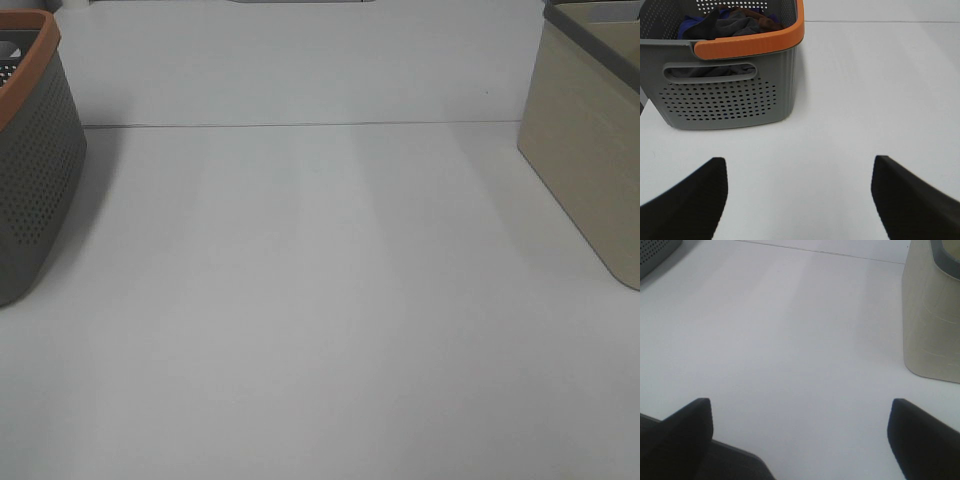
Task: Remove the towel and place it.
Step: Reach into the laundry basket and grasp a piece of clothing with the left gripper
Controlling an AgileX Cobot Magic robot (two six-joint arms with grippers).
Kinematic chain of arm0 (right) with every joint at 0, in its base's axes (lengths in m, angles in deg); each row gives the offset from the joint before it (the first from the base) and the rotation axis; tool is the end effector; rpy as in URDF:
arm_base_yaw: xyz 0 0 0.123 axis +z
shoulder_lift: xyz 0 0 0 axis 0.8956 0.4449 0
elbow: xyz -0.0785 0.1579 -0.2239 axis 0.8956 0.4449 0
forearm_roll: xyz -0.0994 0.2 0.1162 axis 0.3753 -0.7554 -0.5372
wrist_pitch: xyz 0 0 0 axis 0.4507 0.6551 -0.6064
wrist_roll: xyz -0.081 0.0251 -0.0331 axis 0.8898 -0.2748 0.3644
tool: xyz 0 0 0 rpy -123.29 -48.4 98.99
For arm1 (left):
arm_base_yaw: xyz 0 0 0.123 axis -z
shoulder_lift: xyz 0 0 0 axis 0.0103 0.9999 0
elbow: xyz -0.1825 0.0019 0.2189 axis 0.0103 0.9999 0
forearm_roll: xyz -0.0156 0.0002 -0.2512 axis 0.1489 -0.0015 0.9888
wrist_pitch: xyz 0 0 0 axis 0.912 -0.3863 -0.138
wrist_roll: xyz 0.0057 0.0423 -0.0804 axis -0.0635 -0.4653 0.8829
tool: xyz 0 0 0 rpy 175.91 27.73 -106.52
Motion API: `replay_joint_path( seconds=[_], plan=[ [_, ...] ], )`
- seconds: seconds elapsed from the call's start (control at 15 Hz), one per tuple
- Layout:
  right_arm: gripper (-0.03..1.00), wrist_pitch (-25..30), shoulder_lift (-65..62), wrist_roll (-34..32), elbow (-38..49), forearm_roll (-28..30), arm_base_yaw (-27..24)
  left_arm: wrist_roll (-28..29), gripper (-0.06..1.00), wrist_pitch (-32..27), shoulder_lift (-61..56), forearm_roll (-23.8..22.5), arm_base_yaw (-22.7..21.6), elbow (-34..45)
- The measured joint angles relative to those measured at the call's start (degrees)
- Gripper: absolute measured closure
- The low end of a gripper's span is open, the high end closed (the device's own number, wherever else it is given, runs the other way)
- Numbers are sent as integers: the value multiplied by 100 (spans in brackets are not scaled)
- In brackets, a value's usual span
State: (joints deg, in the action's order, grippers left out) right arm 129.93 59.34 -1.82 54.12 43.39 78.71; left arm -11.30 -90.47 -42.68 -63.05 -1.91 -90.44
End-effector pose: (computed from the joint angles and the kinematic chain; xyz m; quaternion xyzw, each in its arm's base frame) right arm -0.0061 0.0019 0.2790 -0.1288 0.8385 0.0817 0.5231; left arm -0.0066 -0.0067 0.2812 0.0064 0.8460 -0.0268 0.5325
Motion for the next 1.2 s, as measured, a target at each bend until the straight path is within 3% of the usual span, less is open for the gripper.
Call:
replay_joint_path(
  seconds=[0.47,1.2],
  plan=[
    [5,0,0,0,0,0,0,0,21,6,0,-6,0,-252],
    [5,0,0,6,0,-6,0,-23,21,138,1203,-160,0,-871]
  ],
)
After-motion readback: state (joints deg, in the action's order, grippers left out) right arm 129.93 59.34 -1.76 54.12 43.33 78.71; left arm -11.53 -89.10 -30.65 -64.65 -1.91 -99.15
